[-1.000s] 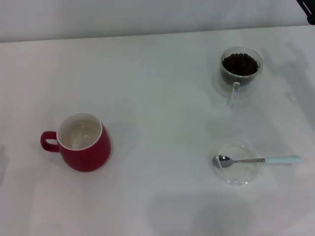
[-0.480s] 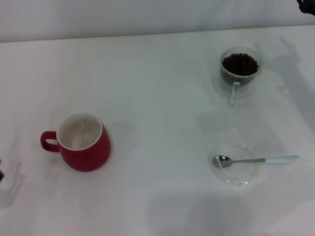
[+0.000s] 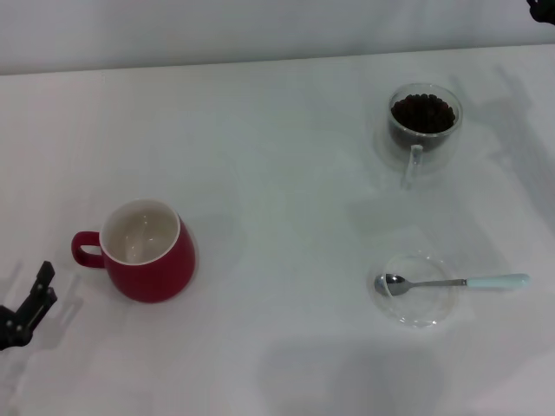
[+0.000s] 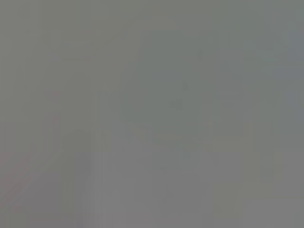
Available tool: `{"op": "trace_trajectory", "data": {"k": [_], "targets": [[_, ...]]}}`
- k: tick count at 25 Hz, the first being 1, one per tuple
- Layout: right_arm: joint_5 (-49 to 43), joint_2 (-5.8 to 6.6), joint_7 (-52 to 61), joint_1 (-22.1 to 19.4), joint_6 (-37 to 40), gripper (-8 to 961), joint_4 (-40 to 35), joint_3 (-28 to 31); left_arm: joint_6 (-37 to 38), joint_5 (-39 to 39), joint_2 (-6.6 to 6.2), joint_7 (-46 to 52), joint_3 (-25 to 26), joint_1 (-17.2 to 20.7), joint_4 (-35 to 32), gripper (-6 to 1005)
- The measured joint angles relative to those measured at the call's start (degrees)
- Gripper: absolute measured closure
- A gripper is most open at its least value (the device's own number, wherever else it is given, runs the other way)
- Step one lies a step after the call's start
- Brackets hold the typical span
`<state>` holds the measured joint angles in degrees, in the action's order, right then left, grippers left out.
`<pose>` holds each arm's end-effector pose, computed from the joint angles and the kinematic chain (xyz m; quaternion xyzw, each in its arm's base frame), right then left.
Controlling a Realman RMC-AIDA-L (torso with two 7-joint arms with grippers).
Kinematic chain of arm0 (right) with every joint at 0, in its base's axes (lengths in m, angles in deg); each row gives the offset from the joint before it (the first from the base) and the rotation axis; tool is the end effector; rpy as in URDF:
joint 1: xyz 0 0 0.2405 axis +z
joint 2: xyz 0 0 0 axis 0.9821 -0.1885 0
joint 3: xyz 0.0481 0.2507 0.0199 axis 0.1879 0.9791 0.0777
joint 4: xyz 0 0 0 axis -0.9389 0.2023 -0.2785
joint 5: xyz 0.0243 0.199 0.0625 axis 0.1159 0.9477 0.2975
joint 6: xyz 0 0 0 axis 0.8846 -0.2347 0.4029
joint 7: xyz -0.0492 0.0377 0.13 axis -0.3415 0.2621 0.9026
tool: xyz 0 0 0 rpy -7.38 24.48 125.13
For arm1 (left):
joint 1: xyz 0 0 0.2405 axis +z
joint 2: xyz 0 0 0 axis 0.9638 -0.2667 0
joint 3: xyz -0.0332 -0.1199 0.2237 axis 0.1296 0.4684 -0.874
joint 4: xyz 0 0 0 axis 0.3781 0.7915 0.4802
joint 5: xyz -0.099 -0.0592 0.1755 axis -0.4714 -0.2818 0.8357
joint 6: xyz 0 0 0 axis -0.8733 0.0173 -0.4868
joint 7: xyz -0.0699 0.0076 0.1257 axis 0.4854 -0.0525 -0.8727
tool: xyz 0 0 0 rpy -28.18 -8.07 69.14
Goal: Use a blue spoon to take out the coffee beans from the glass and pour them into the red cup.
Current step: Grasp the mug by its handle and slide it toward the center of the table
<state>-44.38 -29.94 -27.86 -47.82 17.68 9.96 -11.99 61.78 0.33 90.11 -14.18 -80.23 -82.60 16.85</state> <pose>0.3129 0.3616 0.0629 -0.6514 0.1782 0.4173 0.6081 -0.3655 0.1979 -0.0443 -0.7743 -0.2054 -0.2592 0.5396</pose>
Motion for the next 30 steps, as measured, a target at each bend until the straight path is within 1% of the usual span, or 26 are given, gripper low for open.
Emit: {"op": "trace_trajectory", "data": {"k": [7,15,27,30], "targets": [[0.0,-0.14,0.1,-0.1,0.1,80,-0.2,0.0,-2.6,0.6,0.08,0.0,0.0,-1.2,0.0,138],[0.0,-0.17,0.1,-0.3,0.1,80,0.1,0.0,-5.9,0.8,0.17,0.0,0.0,-3.5,-0.3,139],[0.0,-0.26,0.1,-0.7,0.3,81,0.3,0.0,-7.6,2.1,0.18,0.0,0.0,-5.4,0.0,139],[0.0,-0.27,0.1,-0.7,0.6,81,0.3,0.0,-9.2,2.3,0.18,-0.1,0.0,-6.2,0.0,139]]}}
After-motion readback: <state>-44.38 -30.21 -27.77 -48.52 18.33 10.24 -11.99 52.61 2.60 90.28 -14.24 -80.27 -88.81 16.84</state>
